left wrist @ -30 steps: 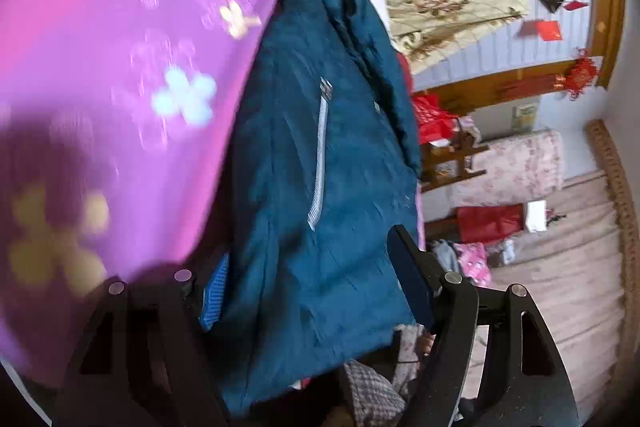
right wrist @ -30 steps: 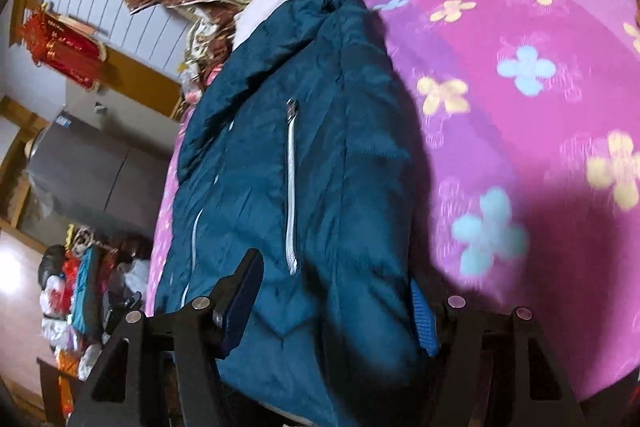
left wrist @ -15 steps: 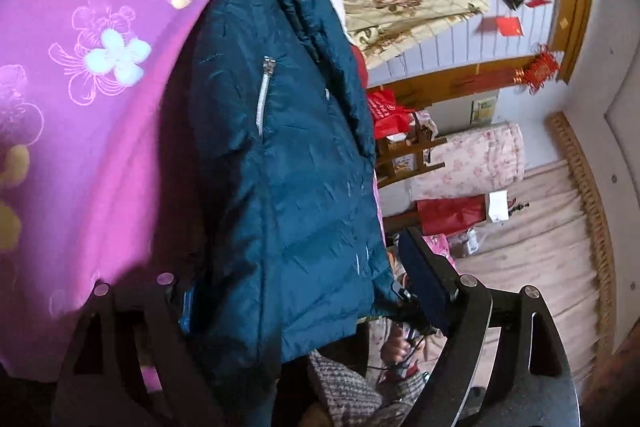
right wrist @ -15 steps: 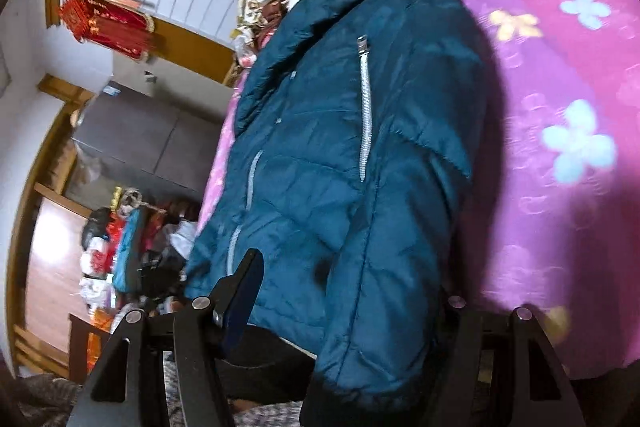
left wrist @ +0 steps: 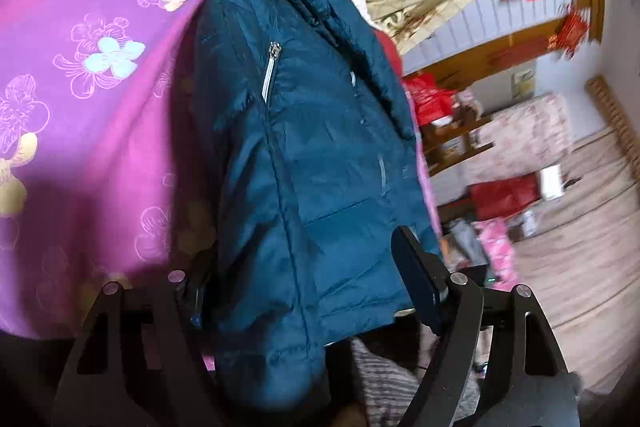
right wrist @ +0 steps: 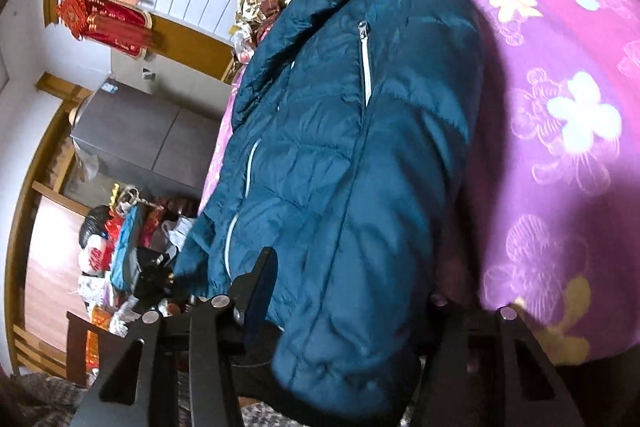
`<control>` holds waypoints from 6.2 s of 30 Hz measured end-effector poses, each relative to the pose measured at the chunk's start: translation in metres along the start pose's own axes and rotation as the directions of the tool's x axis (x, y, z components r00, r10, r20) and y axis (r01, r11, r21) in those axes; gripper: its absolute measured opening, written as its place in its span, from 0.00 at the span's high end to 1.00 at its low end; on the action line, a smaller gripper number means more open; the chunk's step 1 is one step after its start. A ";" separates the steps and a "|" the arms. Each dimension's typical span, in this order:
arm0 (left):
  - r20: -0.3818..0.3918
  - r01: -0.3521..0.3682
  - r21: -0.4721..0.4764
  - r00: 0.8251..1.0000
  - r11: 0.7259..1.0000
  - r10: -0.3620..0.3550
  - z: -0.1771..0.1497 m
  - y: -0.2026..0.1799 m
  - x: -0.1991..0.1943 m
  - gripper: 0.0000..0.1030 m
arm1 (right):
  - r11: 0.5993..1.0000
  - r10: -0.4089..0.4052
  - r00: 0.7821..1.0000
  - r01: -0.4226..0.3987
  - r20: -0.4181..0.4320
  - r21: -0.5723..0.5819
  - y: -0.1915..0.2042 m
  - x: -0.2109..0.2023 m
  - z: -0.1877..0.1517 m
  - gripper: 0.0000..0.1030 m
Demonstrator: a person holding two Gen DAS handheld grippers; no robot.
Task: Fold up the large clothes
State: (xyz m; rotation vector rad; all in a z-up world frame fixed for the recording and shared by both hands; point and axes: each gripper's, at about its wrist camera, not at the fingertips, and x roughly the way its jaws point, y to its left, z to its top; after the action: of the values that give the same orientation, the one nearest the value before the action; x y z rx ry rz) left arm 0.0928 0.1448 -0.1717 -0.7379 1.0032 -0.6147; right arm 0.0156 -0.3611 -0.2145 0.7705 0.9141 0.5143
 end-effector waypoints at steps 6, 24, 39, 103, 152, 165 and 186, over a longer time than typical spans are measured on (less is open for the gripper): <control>0.016 -0.148 0.078 0.989 0.986 0.147 -0.009 -0.019 0.016 0.22 | 1.000 -0.017 1.000 0.017 0.011 -0.019 0.001 0.003 -0.002 0.52; 0.217 -0.389 0.095 0.906 0.916 0.362 -0.007 -0.072 -0.064 0.93 | 0.974 -0.096 0.990 0.115 0.107 -0.193 0.074 -0.054 -0.008 0.91; 0.326 -0.419 0.186 0.880 0.889 0.347 0.068 -0.119 -0.063 0.93 | 0.939 -0.063 0.975 0.130 0.212 -0.319 0.137 -0.061 0.097 0.92; 0.165 -0.586 0.175 0.810 0.791 0.563 0.339 -0.095 0.243 0.32 | 0.613 -0.588 0.716 0.698 0.375 -0.370 0.066 0.193 0.367 0.20; 0.183 -0.516 -0.116 0.829 0.849 0.529 0.375 0.023 0.180 0.14 | 0.744 -0.618 0.689 0.668 0.379 0.001 -0.031 0.123 0.403 0.13; 0.351 -0.639 0.085 0.737 0.765 0.577 0.254 -0.071 0.076 0.15 | 0.709 -0.529 0.711 0.670 0.463 -0.219 0.055 0.044 0.228 0.13; 0.392 -0.702 0.264 0.705 0.662 0.591 0.044 -0.132 0.073 0.15 | 0.801 -0.486 0.711 0.595 0.508 -0.067 0.070 -0.025 0.074 0.13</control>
State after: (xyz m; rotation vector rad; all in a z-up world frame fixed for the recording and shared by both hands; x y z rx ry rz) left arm 0.1464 0.0217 -0.0912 -0.0515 0.7705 -0.0527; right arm 0.0599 -0.3615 -0.1197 0.3491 0.5658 -0.1070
